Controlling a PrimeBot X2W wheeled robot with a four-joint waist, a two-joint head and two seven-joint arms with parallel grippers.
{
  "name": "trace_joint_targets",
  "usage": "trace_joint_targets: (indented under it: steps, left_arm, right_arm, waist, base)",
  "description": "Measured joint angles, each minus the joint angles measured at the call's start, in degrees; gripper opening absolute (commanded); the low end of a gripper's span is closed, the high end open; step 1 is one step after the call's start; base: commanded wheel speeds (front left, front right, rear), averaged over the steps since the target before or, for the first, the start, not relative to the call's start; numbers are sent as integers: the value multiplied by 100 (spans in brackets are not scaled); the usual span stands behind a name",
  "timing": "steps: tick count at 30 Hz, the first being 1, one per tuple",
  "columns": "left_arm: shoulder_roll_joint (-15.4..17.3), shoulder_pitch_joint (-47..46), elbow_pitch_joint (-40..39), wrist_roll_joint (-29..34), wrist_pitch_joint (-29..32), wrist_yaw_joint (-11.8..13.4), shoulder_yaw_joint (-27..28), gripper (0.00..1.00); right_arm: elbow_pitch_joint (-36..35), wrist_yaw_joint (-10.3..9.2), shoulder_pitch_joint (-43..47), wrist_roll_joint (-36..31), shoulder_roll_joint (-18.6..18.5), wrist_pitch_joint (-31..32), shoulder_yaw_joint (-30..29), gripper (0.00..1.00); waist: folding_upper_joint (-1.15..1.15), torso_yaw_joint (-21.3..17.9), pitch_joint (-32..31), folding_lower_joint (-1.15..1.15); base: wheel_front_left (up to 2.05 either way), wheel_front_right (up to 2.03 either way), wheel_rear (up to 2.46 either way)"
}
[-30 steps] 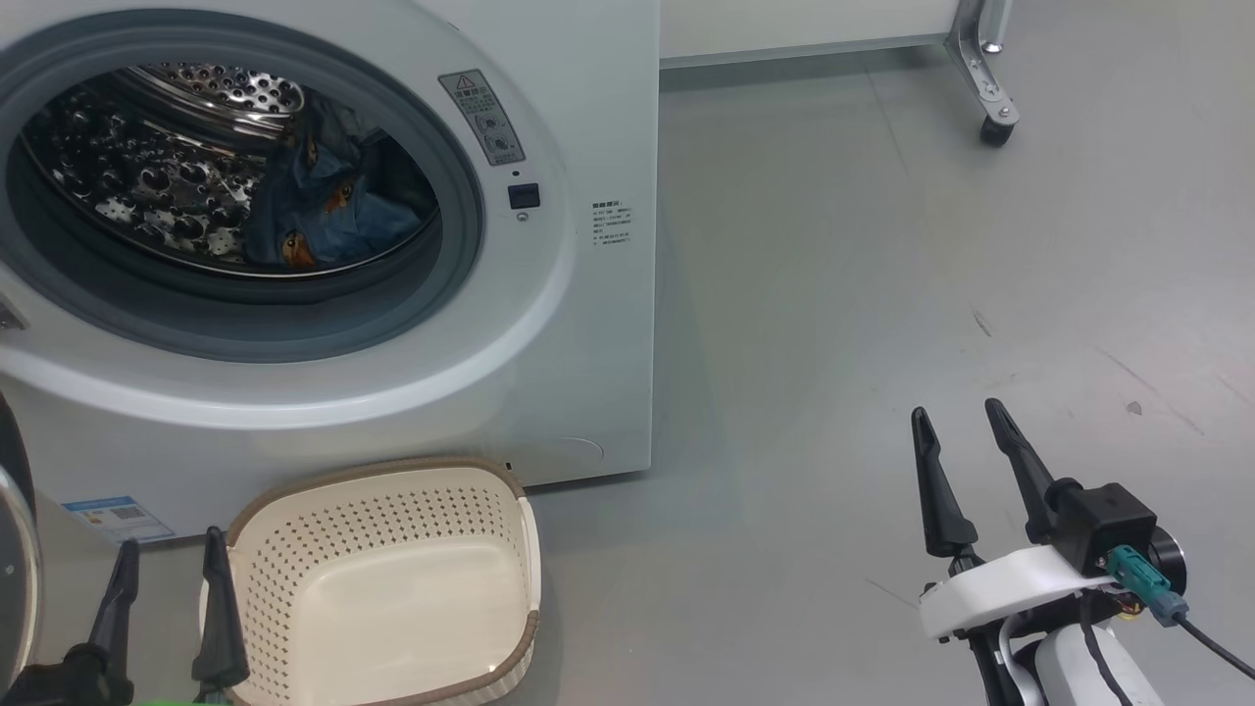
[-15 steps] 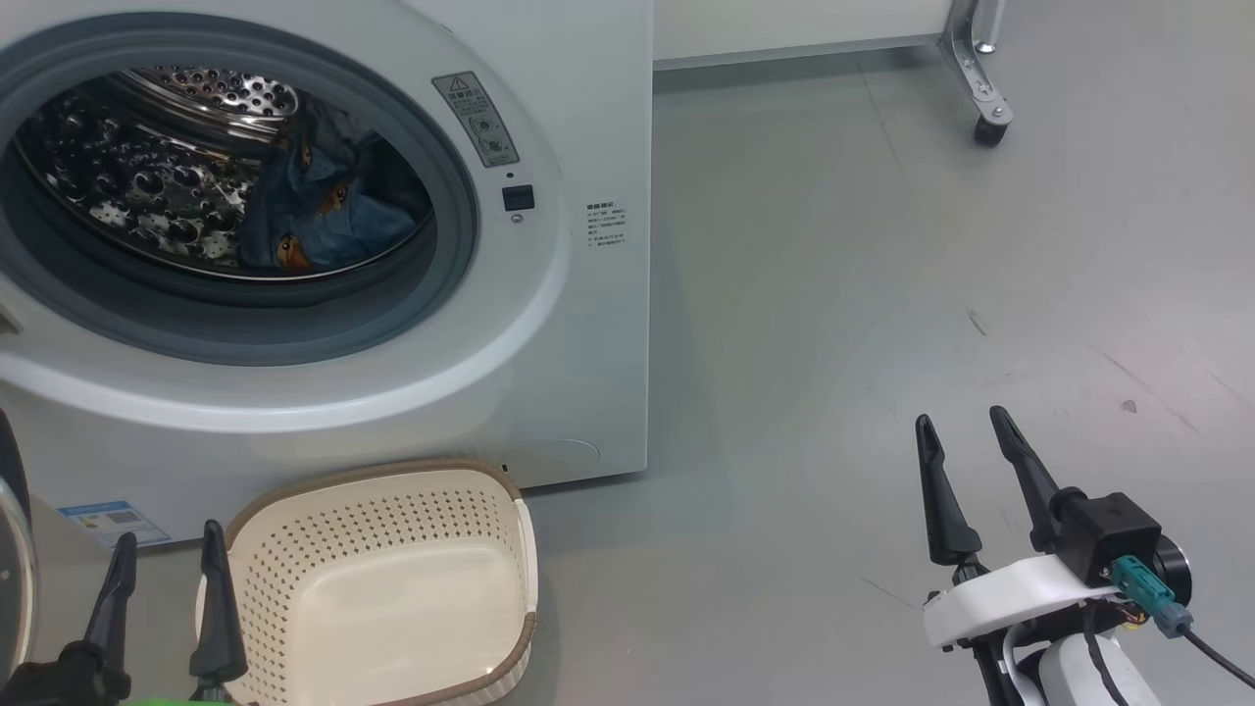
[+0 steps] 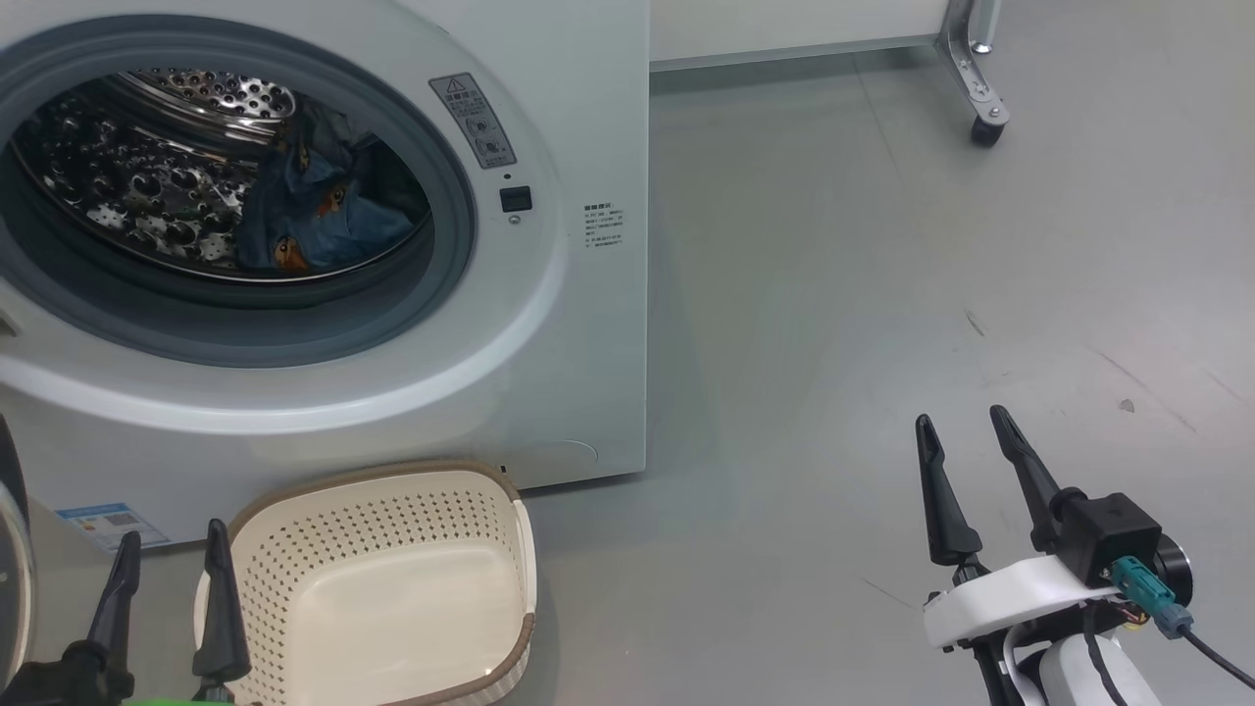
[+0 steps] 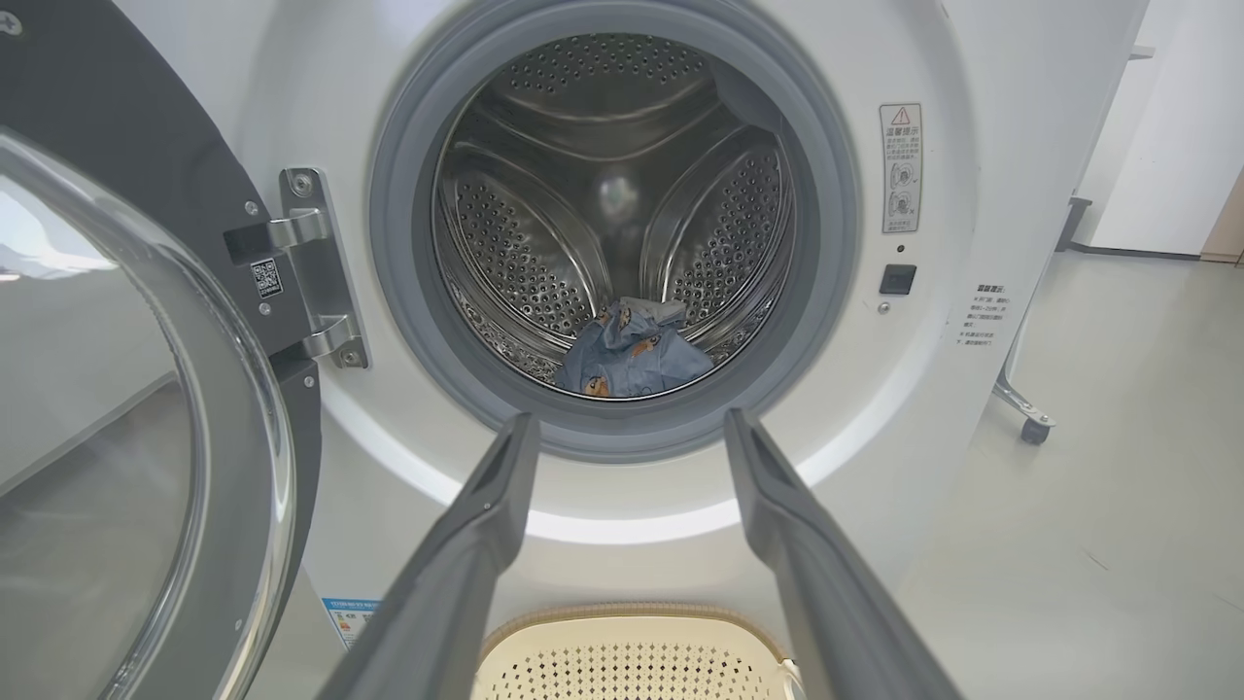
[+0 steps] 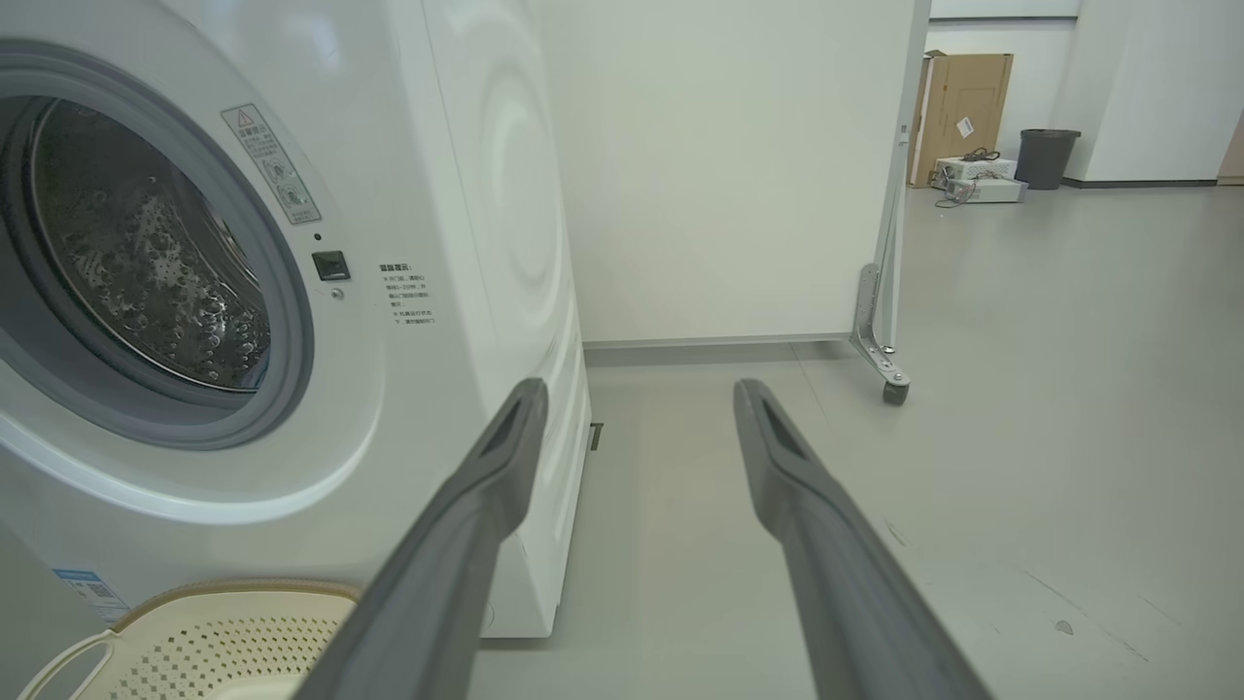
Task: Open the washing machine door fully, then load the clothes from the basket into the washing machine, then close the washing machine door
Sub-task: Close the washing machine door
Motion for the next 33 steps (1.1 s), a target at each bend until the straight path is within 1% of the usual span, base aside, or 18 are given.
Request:
trace_joint_targets:
  steps: [16,33]
  left_arm:
    - [-14,-1,-105,10,0,-1,188,100]
    - [-30,-3,-243,63,0,-1,261,100]
  right_arm:
    - [-21,3,7,10,20,0,0,100]
    - [-30,9,104,56,30,1,-44,100]
  waist:
    - [0,0,42,0]
    - [0,-1,70,0]
  base:
    - [-31,31,0]
    - [-96,96,0]
